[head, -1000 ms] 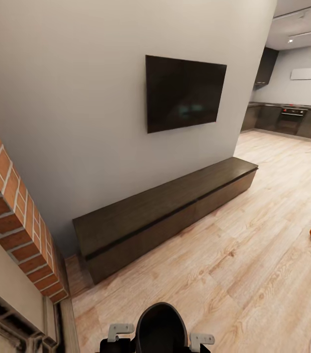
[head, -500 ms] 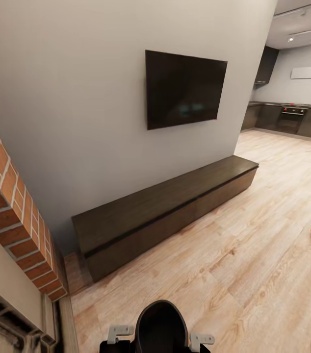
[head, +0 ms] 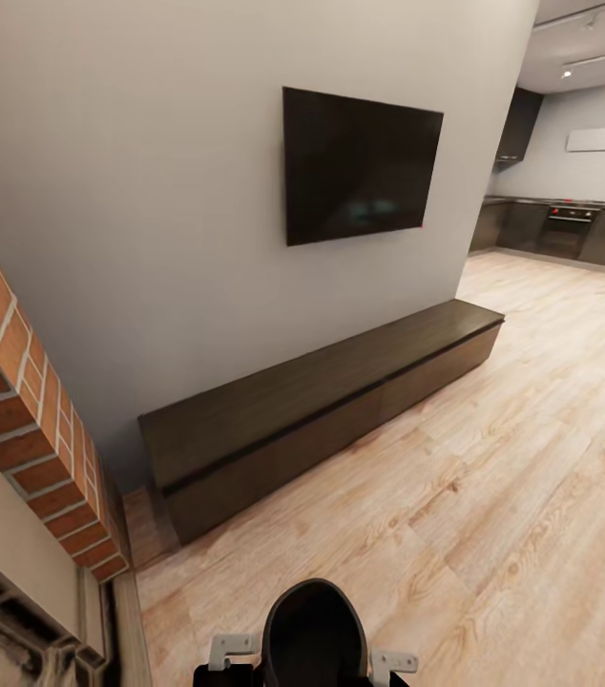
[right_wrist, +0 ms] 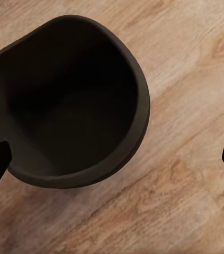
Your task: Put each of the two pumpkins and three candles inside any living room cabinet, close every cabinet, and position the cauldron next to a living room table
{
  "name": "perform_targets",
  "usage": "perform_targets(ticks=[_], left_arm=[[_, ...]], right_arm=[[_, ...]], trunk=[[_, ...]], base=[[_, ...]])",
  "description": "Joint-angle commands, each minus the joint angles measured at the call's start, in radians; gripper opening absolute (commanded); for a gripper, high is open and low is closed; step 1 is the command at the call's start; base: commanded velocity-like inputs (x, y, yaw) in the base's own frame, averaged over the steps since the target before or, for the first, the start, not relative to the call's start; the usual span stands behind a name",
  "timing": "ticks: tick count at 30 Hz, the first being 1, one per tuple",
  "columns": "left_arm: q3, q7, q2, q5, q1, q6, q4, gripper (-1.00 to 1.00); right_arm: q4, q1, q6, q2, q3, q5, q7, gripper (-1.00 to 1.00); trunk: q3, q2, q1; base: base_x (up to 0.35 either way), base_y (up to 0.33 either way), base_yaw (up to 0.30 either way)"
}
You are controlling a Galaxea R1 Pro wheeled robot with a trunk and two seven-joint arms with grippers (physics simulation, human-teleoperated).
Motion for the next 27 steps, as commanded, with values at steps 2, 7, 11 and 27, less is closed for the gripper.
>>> perform_targets(ticks=[2,7,11,27], left_arm=[[-0.001,0.0,0.001,0.013,0.0,0.005,-0.002,1.0],[0.0,0.0,0.005,0.016,-0.002,0.013,-0.023,1.0],[0.0,-0.002,0.005,0.017,-0.003,0.031,-0.097,1.0],[0.018,0.001,0.014,0.018,-0.002,0.175,-0.318,1.0]], right_arm=[[-0.004,-0.003,-0.001,-0.001,0.006,-0.013,-0.008,1.0],[-0.01,-0.021,0.015,-0.001,0.003,-0.016,-0.01,1.0],[-0.011,-0.075,0.066,-0.001,0.001,-0.017,-0.012,1.0],[-0.008,-0.236,0.22,-0.001,0.001,-0.04,-0.012,1.0]], trunk=[[-0.007,-0.015,0.008],[-0.023,-0.05,0.027],[-0.026,-0.057,0.031],[-0.048,-0.106,0.058]], base=[[0.0,0.0,0.0],[0.0,0.0,0.0],[0.0,0.0,0.0],[0.0,0.0,0.0]])
